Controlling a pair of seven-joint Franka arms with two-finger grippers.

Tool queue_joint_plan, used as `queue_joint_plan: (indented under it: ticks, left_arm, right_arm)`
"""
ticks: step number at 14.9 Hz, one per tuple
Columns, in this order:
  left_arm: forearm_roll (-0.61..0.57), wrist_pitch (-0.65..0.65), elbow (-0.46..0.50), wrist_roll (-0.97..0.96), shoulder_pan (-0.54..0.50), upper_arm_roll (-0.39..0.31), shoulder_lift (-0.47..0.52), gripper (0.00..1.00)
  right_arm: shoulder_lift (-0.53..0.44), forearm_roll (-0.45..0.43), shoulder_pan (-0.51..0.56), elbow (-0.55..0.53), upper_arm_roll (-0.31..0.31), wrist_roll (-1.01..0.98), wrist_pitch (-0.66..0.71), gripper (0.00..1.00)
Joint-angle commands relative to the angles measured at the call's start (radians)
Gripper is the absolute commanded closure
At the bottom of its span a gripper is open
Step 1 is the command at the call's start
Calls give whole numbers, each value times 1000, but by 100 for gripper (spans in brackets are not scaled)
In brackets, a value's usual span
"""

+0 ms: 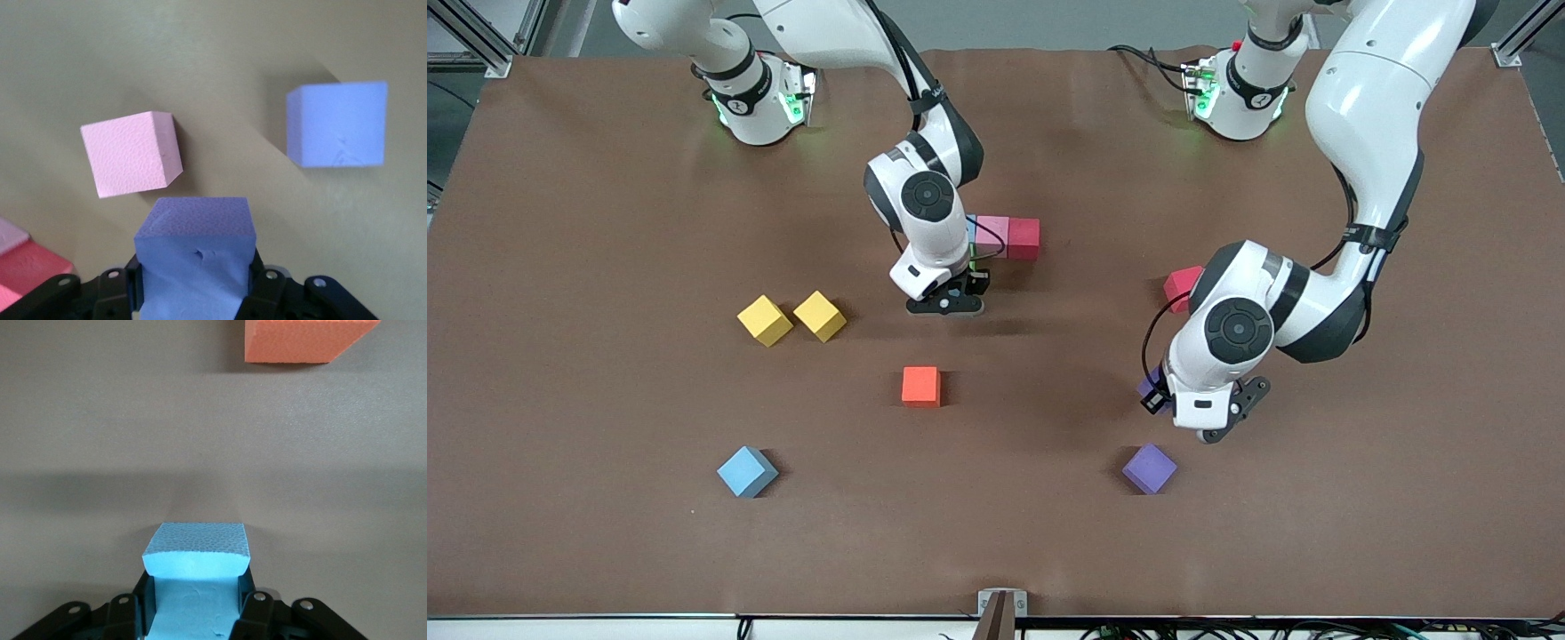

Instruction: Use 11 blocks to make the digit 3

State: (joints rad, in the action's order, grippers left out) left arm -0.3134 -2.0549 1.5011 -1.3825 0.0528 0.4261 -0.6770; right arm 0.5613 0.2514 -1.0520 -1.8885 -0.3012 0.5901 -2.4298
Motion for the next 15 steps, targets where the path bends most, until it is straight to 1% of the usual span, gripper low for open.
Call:
queue_joint_plan:
  ticks: [1,5,6,9,11,15]
  left_arm:
    - [-21,-17,4,-169,1,3,11,48]
    - [-21,-36,4,-369,4,3,7,48]
    - [-23,-37,4,-392,4,3,7,48]
    - [-24,-100,7,-492,4,2,4,48]
    - [-32,-120,8,-526,2,2,1,48]
    - [-32,-122,8,-529,2,2,-4,47]
  right_arm:
    - [-27,-7,-25,-37,-12,25,-2,100]
    - [-34,-7,-29,-38,-12,25,2,100]
    - [-35,-7,-29,-38,-12,25,12,100]
    - [-41,-7,-29,-38,-12,27,23,100]
    - [-40,-7,-29,-38,-12,27,22,100]
    - [-37,-7,-29,-38,-13,27,20,100]
